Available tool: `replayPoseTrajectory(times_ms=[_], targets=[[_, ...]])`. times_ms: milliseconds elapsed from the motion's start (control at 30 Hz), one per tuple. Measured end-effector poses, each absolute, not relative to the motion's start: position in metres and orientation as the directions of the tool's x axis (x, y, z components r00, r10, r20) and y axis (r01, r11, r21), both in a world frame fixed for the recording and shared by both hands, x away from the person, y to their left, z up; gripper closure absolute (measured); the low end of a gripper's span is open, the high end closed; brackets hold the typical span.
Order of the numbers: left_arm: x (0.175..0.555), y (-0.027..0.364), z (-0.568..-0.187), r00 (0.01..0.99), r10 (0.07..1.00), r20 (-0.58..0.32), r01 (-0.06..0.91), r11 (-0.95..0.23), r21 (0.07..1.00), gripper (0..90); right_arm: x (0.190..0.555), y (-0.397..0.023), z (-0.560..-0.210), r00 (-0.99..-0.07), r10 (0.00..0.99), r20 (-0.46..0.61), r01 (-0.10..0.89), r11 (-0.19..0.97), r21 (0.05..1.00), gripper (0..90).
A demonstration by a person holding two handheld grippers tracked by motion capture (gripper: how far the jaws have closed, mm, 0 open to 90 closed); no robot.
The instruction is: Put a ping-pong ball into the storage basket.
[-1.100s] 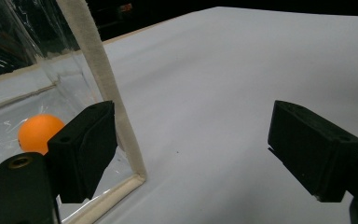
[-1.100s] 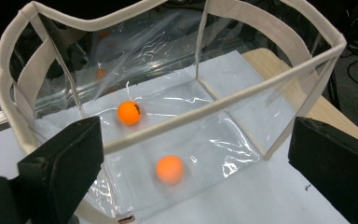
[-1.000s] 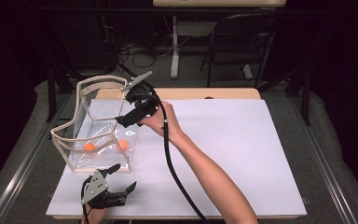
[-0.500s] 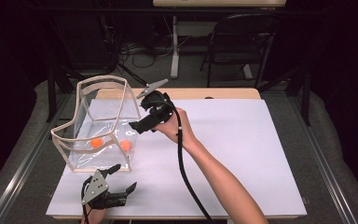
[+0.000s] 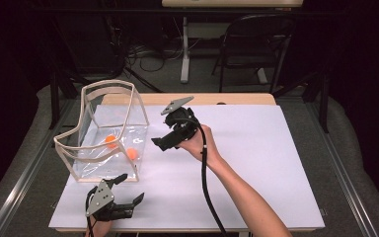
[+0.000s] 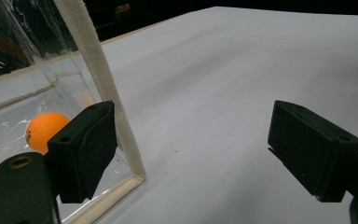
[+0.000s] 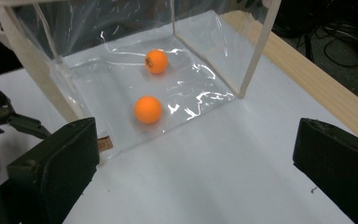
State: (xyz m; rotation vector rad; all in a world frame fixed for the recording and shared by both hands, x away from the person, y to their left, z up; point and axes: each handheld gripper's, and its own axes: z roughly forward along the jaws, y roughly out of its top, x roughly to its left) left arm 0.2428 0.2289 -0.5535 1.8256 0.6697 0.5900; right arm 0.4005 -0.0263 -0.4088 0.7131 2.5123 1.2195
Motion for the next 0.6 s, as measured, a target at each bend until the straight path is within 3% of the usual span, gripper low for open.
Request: replayPoseTrajectory(times_ms=[600], targets=[[0.243, 0.23, -0.554, 0.719, 0.69, 0.085, 0.169, -0.291, 0.942, 15.7, 0.387, -0.051, -0.444, -0.841, 0.539, -0.04, 0.353, 0.604, 0.714, 0.2]])
